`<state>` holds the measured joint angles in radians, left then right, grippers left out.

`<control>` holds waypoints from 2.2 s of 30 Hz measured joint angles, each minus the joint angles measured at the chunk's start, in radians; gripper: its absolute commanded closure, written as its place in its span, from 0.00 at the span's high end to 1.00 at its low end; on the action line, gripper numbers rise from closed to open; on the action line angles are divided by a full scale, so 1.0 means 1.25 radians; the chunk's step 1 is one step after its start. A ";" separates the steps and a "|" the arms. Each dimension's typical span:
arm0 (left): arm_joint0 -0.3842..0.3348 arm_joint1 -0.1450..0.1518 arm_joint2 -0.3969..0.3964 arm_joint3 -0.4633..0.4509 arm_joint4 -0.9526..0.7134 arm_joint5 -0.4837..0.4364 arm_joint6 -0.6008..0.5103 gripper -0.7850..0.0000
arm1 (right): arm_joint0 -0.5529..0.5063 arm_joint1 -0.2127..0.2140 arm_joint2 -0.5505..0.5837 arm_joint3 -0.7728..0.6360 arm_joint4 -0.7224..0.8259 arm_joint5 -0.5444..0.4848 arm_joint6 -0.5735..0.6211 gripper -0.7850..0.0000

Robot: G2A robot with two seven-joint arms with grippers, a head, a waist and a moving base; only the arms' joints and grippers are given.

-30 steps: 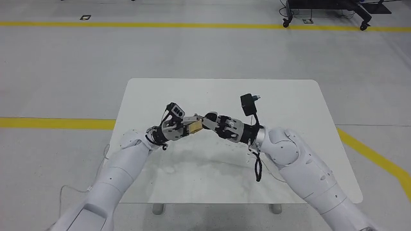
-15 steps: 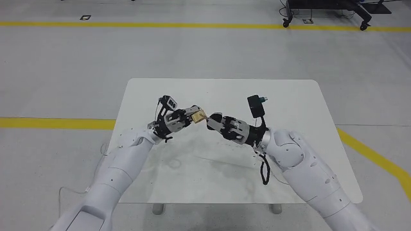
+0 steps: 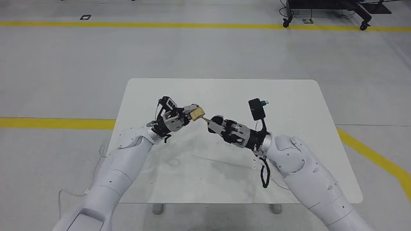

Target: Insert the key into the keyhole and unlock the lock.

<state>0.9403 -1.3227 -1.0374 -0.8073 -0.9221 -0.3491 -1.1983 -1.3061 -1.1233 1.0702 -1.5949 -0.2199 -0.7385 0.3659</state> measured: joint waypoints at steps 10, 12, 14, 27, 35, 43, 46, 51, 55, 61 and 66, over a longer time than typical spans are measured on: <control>0.010 -0.002 -0.017 -0.007 0.035 -0.083 0.042 0.00 | -0.052 0.012 0.031 -0.062 0.145 0.184 0.103 0.00; 0.018 -0.004 -0.018 -0.016 0.050 -0.123 0.066 0.00 | -0.038 0.008 0.026 -0.052 0.173 0.215 0.106 0.00; 0.026 -0.006 -0.018 -0.025 0.053 -0.148 0.082 0.00 | -0.028 0.006 0.018 -0.044 0.181 0.233 0.106 0.00; 0.052 -0.028 -0.045 -0.040 -0.064 -0.292 0.072 0.00 | -0.010 -0.010 -0.012 -0.029 0.201 0.210 0.058 0.00; 0.068 -0.031 -0.055 -0.088 -0.014 -0.337 0.119 0.00 | -0.010 -0.010 -0.012 -0.029 0.201 0.211 0.058 0.00; 0.084 -0.028 -0.048 -0.122 0.091 -0.423 0.204 0.00 | -0.016 -0.013 -0.024 -0.041 0.197 0.229 0.064 0.00; 0.086 -0.026 -0.038 -0.124 0.116 -0.445 0.227 0.00 | -0.017 -0.015 -0.026 -0.042 0.200 0.229 0.063 0.00; 0.085 -0.020 -0.021 -0.123 0.128 -0.467 0.248 0.00 | -0.021 -0.016 -0.021 -0.043 0.221 0.222 0.059 0.00; 0.085 -0.014 -0.005 -0.129 0.139 -0.482 0.264 0.00 | -0.020 -0.018 -0.018 -0.037 0.237 0.241 0.060 0.00; 0.083 -0.003 0.020 -0.137 0.149 -0.505 0.286 0.00 | -0.009 -0.021 -0.016 -0.029 0.262 0.276 0.078 0.00; 0.077 0.005 0.042 -0.136 0.149 -0.522 0.304 0.00 | -0.010 -0.022 -0.012 -0.028 0.272 0.278 0.089 0.00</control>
<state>1.0362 -1.3162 -0.9850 -0.9769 -0.7364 -1.0019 -0.8186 -1.3188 -1.1509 1.0550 -1.6300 0.1197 -0.3912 0.4772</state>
